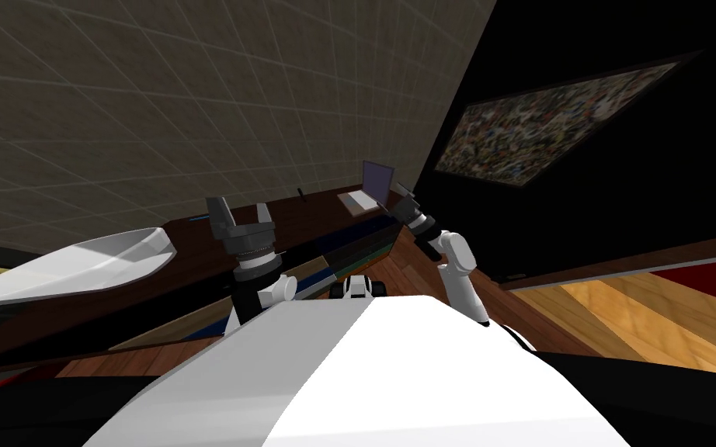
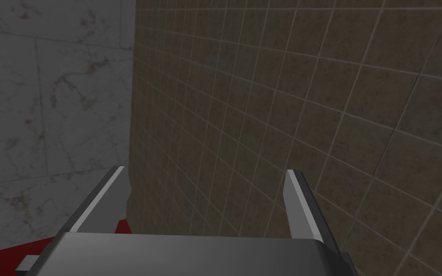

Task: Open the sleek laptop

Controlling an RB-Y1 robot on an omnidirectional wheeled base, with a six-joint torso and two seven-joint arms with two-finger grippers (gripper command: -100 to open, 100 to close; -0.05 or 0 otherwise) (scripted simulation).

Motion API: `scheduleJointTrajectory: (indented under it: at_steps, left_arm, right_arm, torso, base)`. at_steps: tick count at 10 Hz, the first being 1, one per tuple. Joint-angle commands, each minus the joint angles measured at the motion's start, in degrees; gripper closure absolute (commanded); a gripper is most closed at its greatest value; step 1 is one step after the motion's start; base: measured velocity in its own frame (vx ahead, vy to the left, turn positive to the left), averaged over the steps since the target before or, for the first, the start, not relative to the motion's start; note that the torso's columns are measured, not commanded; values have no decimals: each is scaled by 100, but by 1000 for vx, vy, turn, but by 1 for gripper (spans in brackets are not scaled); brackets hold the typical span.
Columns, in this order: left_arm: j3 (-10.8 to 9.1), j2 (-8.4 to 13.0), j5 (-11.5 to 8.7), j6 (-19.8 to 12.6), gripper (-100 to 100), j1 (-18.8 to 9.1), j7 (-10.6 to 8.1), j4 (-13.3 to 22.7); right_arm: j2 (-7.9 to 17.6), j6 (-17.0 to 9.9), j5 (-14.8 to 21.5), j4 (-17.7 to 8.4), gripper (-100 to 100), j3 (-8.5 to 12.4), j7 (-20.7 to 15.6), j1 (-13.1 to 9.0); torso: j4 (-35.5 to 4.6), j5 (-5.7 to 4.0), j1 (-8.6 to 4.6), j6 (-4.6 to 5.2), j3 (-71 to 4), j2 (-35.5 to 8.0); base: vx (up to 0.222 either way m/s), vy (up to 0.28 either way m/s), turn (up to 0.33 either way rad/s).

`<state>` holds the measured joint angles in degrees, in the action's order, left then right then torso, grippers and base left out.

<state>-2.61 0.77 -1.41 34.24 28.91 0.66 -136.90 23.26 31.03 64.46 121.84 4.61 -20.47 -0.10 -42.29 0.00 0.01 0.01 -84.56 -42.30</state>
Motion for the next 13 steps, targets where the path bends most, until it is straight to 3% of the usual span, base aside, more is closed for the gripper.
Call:
scheduleJointTrajectory:
  at_steps: [1, 2, 4, 5, 6, 9, 11, 12, 13]
  left_arm:
    - [0, 0, 0, 0, 0, 0, 0, 0]
    - [0, 0, 0, 0, 0, 0, 0, 0]
    - [0, 0, 0, 0, 0, 0, 0, 0]
    - [0, 0, 0, 0, 0, 0, 0, 0]
    - [0, 0, 0, 0, 0, 0, 0, 0]
    - [0, 0, 0, 0, 0, 0, 0, 0]
    - [0, 0, 0, 0, 0, 0, 0, 0]
    - [0, 0, 0, 0, 0, 0, 0, 0]
    - [0, 0, 0, 0, 0, 0, 0, 0]
  right_arm:
    - [106, 55, 448, -138, -100, 25, -181, -191]
    - [210, 107, 635, -282, -100, 52, -356, -378]
    - [210, 107, 904, -282, -100, 52, -356, -378]
    - [317, 158, 1123, -431, -100, 78, -529, -564]
    - [317, 158, 1295, -431, -100, 78, -529, -564]
    - [536, 255, 1838, -730, -100, 128, -866, -928]
    - [536, 255, 2094, -730, -100, 128, -866, -928]
    - [647, 300, 2311, -877, -100, 152, -1028, -1103]
    - [647, 300, 2472, -877, -100, 152, -1028, -1103]
  torso:
    - [0, 0, 0, -2, -1, 2]
    - [0, 0, -1, -1, -1, 2]
    - [1, -1, -2, 0, -1, 2]
    - [0, 0, -1, 0, 0, -1]
    - [0, 0, -1, -3, -1, 2]
    - [1, 0, -1, 0, -2, 2]
    - [0, 0, -1, 0, -1, 1]
    - [0, 0, 0, 0, 1, -1]
    - [0, 0, -1, -2, -1, 1]
  base:
    - [8, -7, 33]
    - [10, -7, 52]
    - [4, -4, 13]
    - [5, -6, 45]
    - [6, -8, 29]
    - [9, -7, 44]
    - [6, -5, 2]
    - [3, -4, 40]
    - [5, -7, 35]
